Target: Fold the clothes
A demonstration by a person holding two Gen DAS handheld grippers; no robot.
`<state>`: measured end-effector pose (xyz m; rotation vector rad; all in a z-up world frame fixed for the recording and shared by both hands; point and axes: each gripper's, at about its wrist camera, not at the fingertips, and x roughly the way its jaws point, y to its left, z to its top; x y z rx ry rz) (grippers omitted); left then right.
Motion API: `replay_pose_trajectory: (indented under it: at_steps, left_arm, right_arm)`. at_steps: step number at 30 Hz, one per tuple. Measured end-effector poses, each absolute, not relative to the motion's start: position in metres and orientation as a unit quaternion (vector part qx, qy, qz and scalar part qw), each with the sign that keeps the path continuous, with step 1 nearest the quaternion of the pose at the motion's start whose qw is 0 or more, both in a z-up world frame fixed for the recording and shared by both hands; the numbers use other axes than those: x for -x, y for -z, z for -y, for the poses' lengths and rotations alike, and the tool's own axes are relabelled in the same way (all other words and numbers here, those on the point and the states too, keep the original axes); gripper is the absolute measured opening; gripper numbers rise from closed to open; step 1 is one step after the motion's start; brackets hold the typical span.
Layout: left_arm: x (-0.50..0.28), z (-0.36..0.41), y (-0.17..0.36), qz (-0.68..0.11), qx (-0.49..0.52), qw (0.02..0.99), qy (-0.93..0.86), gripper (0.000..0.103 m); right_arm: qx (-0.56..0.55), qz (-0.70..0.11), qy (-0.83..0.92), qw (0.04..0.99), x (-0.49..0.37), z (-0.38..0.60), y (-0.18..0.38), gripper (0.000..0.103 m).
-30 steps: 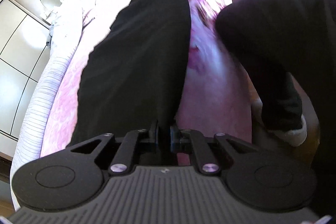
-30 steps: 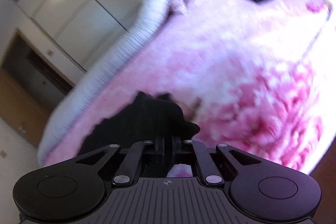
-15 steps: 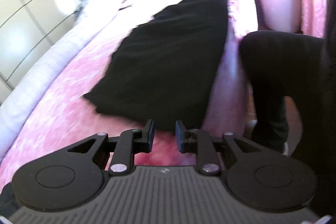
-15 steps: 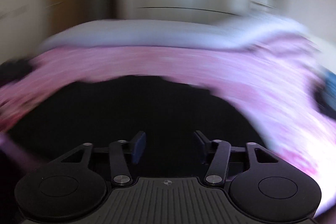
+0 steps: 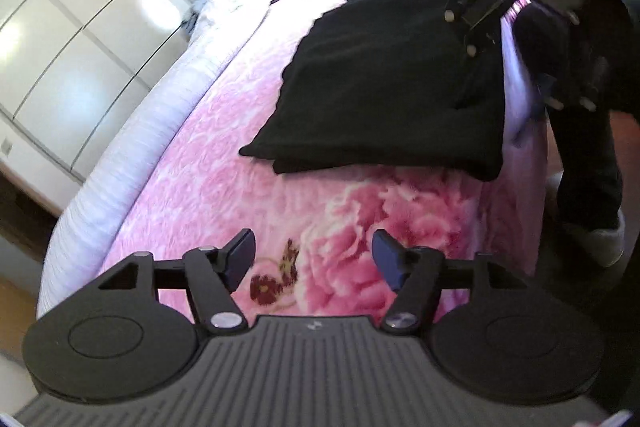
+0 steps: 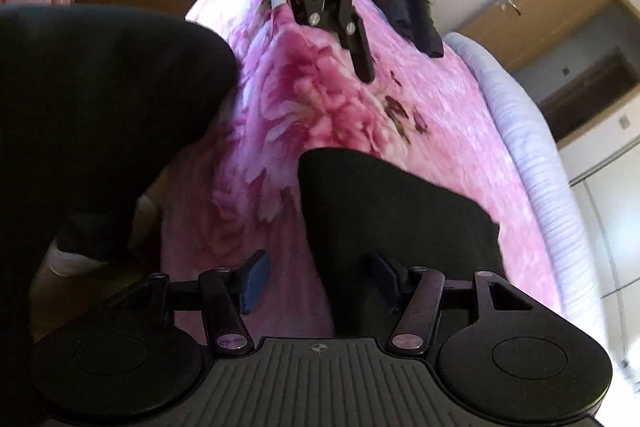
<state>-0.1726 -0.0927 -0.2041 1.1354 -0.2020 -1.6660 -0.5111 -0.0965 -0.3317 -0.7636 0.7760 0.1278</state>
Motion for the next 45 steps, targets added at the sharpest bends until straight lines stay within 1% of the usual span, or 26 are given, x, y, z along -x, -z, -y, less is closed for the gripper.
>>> replay_pose_trajectory:
  at_steps: [1,2,5,8,12,15,16,18,19,20,21,22,25,27,28,29,30,31,32,34,35,36,37,38,41,45]
  left_arm:
    - [0.174,0.094,0.207,0.095,-0.477,0.525,0.699,0.064]
    - [0.175,0.098,0.210,0.107,-0.477,0.522,0.699,0.067]
    - [0.181,0.115,0.219,0.147,-0.480,0.513,0.696,0.077]
    - [0.188,0.137,0.231,0.194,-0.494,0.490,0.691,0.080]
    - [0.199,0.169,0.245,0.241,-0.511,0.465,0.682,0.081]
    - [0.205,0.187,0.253,0.266,-0.516,0.437,0.687,0.080]
    - [0.207,0.191,0.257,0.280,-0.520,0.423,0.687,0.079]
    - [0.208,0.199,0.264,0.299,-0.529,0.398,0.688,0.071]
    - [0.208,0.203,0.267,0.302,-0.534,0.388,0.688,0.057]
    - [0.208,0.207,0.270,0.303,-0.540,0.381,0.687,0.033]
    - [0.207,0.210,0.272,0.297,-0.544,0.378,0.688,0.022]
    - [0.206,0.213,0.273,0.287,-0.543,0.380,0.692,0.014]
    - [0.201,0.213,0.270,0.254,-0.526,0.399,0.707,0.011]
    - [0.198,0.213,0.268,0.235,-0.518,0.407,0.715,0.010]
    - [0.197,0.213,0.268,0.228,-0.515,0.410,0.717,0.010]
    - [0.197,0.213,0.267,0.223,-0.514,0.411,0.719,0.010]
    - [0.196,0.213,0.267,0.220,-0.513,0.412,0.720,0.010]
    - [0.196,0.214,0.266,0.217,-0.513,0.412,0.721,0.010]
    - [0.196,0.214,0.266,0.215,-0.513,0.412,0.722,0.010]
    - [0.195,0.213,0.265,0.213,-0.513,0.414,0.721,0.010]
    - [0.195,0.213,0.264,0.211,-0.513,0.416,0.721,0.010]
    - [0.195,0.212,0.262,0.210,-0.512,0.419,0.720,0.009]
    - [0.194,0.212,0.261,0.208,-0.512,0.424,0.718,0.009]
    - [0.194,0.211,0.258,0.203,-0.512,0.430,0.715,0.008]
    - [0.185,0.201,0.242,0.183,-0.509,0.452,0.709,0.008]
    - [0.175,0.178,0.216,0.171,-0.525,0.462,0.694,0.008]
  right_arm:
    - [0.348,-0.369,-0.049,0.860,0.505,0.104,0.329,0.012]
    - [0.329,-0.366,-0.044,0.870,0.502,0.108,0.324,0.008]
    - [0.292,-0.346,-0.028,0.891,0.506,0.116,0.300,0.007]
    - [0.266,-0.331,-0.012,0.905,0.517,0.122,0.279,0.007]
    - [0.235,-0.317,0.007,0.919,0.524,0.131,0.260,0.007]
    - [0.233,-0.315,0.010,0.920,0.526,0.133,0.255,0.007]
    - [0.232,-0.316,0.009,0.920,0.526,0.133,0.255,0.007]
    - [0.229,-0.316,0.009,0.921,0.530,0.133,0.251,0.007]
    - [0.226,-0.316,0.009,0.921,0.534,0.133,0.247,0.007]
    - [0.224,-0.317,0.009,0.921,0.534,0.133,0.246,0.007]
    - [0.223,-0.318,0.009,0.922,0.534,0.132,0.246,0.007]
    - [0.222,-0.319,0.010,0.921,0.533,0.132,0.247,0.007]
    - [0.231,-0.323,0.005,0.918,0.533,0.129,0.249,0.008]
    - [0.258,-0.326,-0.001,0.910,0.534,0.123,0.256,0.009]
    - [0.277,-0.327,-0.003,0.903,0.534,0.119,0.261,0.014]
    - [0.294,-0.331,-0.004,0.897,0.533,0.115,0.269,0.031]
    - [0.313,-0.339,-0.004,0.887,0.532,0.111,0.276,0.043]
    - [0.332,-0.348,-0.001,0.877,0.531,0.108,0.283,0.061]
    - [0.349,-0.355,0.002,0.868,0.529,0.107,0.292,0.064]
    - [0.356,-0.370,0.008,0.858,0.524,0.107,0.306,0.064]
    - [0.349,-0.376,0.014,0.858,0.521,0.109,0.309,0.063]
    - [0.331,-0.375,0.014,0.866,0.518,0.112,0.308,0.058]
    - [0.310,-0.373,0.013,0.874,0.516,0.115,0.306,0.030]
    - [0.304,-0.369,0.014,0.878,0.513,0.114,0.304,0.009]
    - [0.284,-0.353,0.009,0.892,0.509,0.110,0.293,0.008]
    - [0.241,-0.303,-0.022,0.922,0.516,0.102,0.271,0.008]
